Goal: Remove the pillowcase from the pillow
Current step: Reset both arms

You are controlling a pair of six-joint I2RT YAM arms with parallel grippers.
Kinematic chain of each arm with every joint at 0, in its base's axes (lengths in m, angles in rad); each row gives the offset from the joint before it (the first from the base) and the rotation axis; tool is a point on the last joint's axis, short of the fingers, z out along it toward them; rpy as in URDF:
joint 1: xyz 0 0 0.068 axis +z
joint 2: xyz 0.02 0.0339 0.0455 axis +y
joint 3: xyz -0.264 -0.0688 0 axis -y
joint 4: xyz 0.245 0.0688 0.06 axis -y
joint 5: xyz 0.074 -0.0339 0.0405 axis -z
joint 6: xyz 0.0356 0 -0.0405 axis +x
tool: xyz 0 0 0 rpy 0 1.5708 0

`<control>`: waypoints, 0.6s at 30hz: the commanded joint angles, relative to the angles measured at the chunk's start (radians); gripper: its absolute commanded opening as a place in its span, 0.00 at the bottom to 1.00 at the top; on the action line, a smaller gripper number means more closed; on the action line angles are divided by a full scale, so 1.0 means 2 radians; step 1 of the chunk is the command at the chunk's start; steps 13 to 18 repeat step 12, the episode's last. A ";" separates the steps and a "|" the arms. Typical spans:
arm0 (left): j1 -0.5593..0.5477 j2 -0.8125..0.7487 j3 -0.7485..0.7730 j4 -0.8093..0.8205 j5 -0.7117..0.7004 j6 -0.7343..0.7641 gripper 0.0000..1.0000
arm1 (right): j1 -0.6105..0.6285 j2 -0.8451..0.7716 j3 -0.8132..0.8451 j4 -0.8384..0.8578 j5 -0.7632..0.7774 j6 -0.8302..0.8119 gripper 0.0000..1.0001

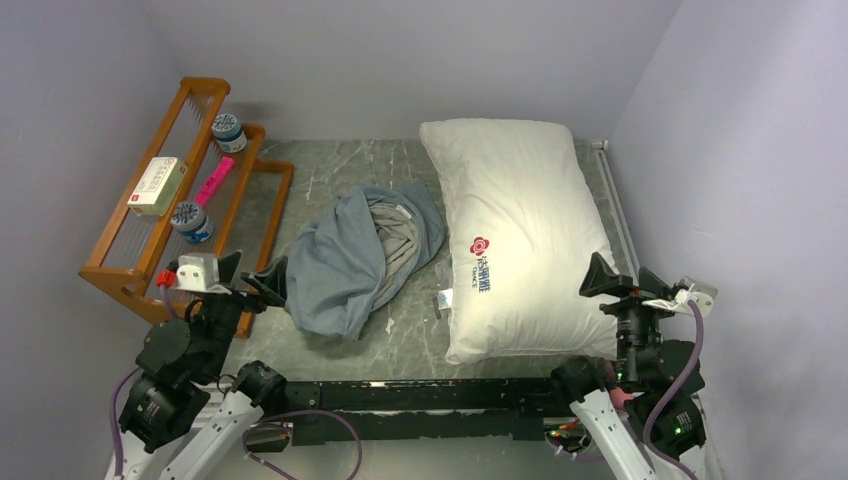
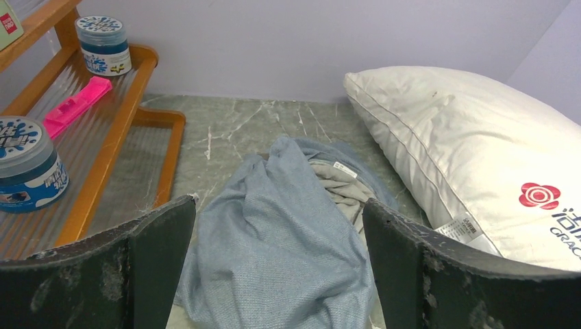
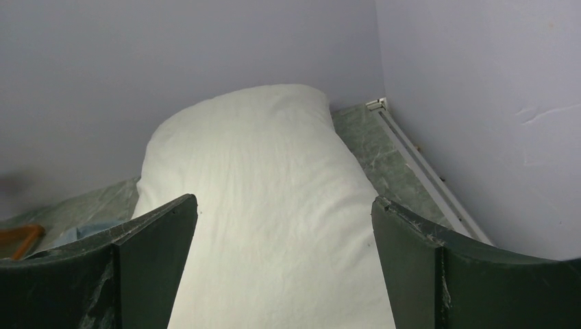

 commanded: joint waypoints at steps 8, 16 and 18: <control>-0.001 -0.019 -0.016 0.000 -0.007 -0.015 0.97 | 0.000 -0.002 0.021 -0.017 -0.008 0.008 1.00; -0.001 -0.019 -0.029 0.014 0.001 -0.013 0.97 | 0.000 -0.002 0.019 -0.015 -0.010 0.008 1.00; -0.001 -0.019 -0.029 0.014 0.001 -0.013 0.97 | 0.000 -0.002 0.019 -0.015 -0.010 0.008 1.00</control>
